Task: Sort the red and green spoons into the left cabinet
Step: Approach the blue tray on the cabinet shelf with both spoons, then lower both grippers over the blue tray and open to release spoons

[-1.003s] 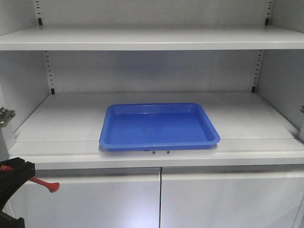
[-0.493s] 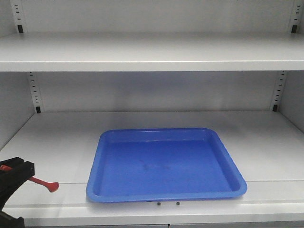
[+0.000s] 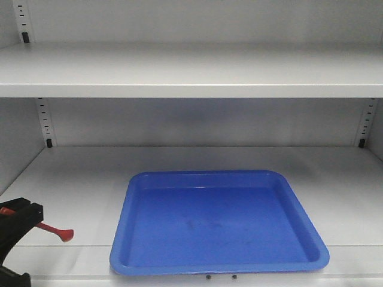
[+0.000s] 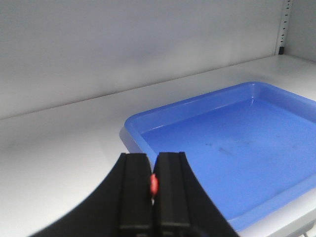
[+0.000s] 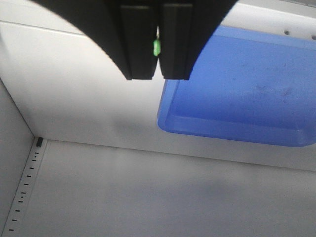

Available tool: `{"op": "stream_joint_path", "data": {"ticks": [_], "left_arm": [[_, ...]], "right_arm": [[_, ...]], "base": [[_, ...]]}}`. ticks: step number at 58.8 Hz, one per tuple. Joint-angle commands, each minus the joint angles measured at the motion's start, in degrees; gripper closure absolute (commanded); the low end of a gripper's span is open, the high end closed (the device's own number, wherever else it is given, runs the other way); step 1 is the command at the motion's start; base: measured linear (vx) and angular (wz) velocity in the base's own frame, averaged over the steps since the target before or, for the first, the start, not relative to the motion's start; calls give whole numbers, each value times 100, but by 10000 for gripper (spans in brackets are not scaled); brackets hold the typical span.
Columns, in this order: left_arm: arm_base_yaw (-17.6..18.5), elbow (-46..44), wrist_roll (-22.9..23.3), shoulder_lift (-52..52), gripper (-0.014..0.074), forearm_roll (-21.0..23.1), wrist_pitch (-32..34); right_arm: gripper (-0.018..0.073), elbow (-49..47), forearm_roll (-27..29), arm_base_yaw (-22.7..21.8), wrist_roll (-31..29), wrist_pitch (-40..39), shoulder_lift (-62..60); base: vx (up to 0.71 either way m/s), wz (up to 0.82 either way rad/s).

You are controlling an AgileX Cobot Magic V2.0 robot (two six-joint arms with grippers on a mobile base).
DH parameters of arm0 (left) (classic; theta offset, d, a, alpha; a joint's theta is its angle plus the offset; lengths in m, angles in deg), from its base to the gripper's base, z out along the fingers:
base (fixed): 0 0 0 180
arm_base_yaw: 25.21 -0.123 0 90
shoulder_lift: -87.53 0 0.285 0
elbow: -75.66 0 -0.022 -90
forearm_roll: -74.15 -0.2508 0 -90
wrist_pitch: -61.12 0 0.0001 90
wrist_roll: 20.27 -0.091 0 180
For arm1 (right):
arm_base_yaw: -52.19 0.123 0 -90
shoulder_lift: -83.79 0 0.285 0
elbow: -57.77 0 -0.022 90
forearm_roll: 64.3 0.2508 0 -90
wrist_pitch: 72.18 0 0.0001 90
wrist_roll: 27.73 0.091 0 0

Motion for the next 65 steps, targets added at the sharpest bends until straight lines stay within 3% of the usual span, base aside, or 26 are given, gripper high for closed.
{"op": "stream_joint_path", "data": {"ticks": [1,18,39,49,65], "left_arm": [[21,-171,47,-44,596,45,457],[21,-171,47,-44,596,45,457],[21,-171,65,-44,596,51,629],[33,-171,353,-44,596,51,636],[810,-171,310,345,596,-128,989]], "right_arm": [[561,-191,-123,18,-56,-370,17],[561,-191,-849,18,-78,-781,17],[561,-191,-865,18,38,-928,17],[561,-191,-804,18,38,-1318,147],[561,-191,-728,18,38,-2212,1032]], "base": [[1,-1],[0,0],[0,0],[0,0],[0,0]]}}
